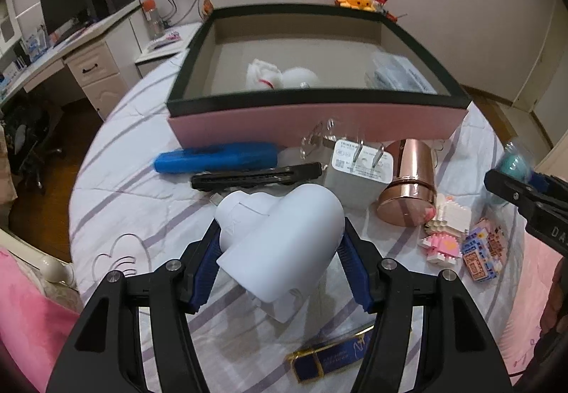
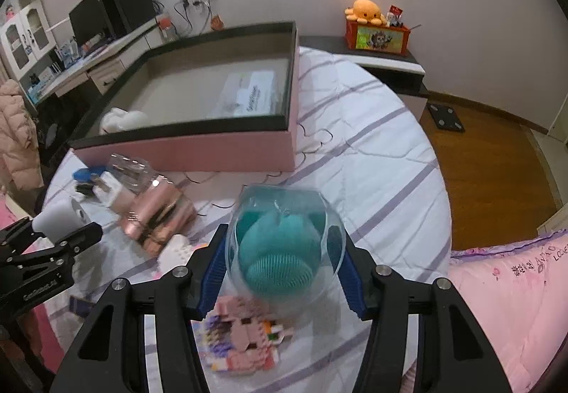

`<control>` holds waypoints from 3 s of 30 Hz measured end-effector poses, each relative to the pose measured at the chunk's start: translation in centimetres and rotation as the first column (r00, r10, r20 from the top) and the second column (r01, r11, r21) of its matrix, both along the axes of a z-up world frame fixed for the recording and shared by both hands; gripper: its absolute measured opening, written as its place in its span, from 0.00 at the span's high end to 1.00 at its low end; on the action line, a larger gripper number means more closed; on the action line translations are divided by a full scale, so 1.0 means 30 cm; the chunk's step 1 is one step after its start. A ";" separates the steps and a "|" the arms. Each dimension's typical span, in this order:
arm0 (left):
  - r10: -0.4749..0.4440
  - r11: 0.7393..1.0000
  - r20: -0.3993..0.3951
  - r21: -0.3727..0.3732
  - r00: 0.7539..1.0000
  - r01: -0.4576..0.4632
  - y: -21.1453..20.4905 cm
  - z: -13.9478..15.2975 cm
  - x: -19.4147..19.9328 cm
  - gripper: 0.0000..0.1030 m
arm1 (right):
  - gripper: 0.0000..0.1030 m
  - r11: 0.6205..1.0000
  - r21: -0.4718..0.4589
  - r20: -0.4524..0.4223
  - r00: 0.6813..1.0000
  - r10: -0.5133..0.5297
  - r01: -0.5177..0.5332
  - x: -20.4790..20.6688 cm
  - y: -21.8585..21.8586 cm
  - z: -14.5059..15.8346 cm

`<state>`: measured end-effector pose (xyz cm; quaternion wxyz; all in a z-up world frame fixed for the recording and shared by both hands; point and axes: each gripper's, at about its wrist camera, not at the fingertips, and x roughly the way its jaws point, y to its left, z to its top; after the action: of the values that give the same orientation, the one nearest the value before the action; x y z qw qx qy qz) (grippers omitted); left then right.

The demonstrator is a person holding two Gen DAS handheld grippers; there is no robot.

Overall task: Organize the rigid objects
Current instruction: 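Grasp the white hair dryer with the left tool while the right tool grasps the teal brush case, then lift the hair dryer and teal brush case into the pink box and release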

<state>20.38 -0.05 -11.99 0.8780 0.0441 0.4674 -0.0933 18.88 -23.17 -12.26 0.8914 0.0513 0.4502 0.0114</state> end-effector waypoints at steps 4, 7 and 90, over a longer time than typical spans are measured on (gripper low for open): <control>0.012 1.000 0.040 -0.003 0.999 -0.012 0.020 0.046 -0.043 0.39 | 0.45 1.000 -0.015 0.037 0.999 -0.003 0.003 -0.040 0.016 0.042; 0.015 1.000 0.080 -0.008 0.997 -0.015 0.044 0.091 -0.053 0.39 | 0.45 1.000 -0.013 0.061 0.998 0.009 -0.009 -0.066 0.026 0.072; -0.065 0.990 0.161 0.136 0.985 0.043 -0.053 0.173 0.630 0.03 | 0.21 0.977 -0.077 0.134 0.969 0.208 -0.199 0.557 0.207 0.146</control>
<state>39.28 -1.65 -6.79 0.9060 0.1223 0.3968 -0.0821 35.59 -16.97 -7.89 0.9163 -0.0240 0.3889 0.0921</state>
